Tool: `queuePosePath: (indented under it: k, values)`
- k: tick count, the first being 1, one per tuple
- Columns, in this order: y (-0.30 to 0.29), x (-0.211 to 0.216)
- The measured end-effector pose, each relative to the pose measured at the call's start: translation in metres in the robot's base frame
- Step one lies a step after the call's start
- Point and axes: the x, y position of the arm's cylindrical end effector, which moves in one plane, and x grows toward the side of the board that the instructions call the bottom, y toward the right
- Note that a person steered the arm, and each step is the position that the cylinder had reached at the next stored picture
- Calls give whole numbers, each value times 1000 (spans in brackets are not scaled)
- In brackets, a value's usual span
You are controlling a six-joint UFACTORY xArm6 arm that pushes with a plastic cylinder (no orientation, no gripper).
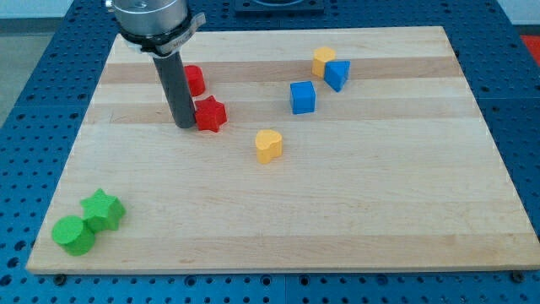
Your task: Place the red circle to the top of the red star
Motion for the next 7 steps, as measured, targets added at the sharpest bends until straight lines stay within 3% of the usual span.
queuePosePath:
  k: [1, 3, 4, 5, 7]
  values:
    - [-40, -11]
    - [-109, -132]
    - [-93, -200]
    - [-63, -213]
    - [-61, -199]
